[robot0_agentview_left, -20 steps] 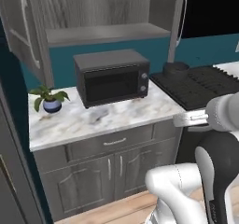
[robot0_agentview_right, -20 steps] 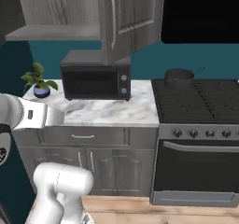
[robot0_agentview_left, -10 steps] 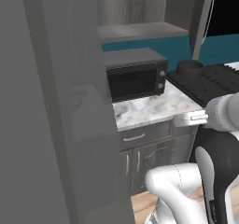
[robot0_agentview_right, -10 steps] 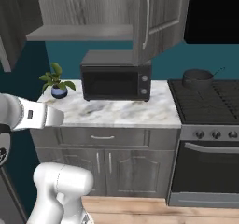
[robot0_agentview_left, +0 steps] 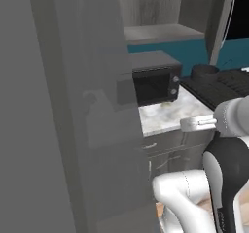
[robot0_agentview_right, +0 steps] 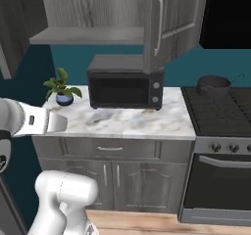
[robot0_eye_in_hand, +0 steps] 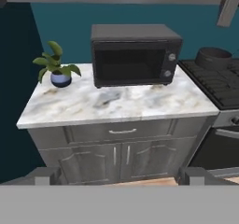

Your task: Open the cabinet and move the ladle to the pot. Then close the cabinet.

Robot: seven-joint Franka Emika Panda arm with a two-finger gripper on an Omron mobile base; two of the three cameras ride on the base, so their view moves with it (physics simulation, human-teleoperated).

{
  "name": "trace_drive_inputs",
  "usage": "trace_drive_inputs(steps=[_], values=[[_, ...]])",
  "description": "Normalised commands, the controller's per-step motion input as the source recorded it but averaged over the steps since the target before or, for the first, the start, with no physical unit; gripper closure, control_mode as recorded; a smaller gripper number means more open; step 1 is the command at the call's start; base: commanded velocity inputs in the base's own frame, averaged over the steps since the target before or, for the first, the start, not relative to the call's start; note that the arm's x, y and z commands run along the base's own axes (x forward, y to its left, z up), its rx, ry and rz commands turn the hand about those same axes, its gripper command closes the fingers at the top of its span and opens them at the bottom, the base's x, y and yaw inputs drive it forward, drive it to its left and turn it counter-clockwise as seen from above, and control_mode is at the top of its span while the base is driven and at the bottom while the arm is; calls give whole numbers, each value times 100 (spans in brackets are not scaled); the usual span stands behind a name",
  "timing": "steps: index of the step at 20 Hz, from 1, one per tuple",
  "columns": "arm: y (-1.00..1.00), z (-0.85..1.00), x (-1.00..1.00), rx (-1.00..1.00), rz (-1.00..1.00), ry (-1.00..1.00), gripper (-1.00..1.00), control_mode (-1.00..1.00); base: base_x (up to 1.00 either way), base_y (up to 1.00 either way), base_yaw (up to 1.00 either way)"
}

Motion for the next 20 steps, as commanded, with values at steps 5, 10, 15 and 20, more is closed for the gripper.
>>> trace_drive_inputs(steps=[5,10,15,20], values=[[0,0,0,0,0,0,-100,100,33,-2,4],[0,0,0,0,0,0,-100,100,38,-1,4],[0,0,0,0,0,0,-100,100,41,-4,2],[0,0,0,0,0,0,-100,100,44,-6,1]])
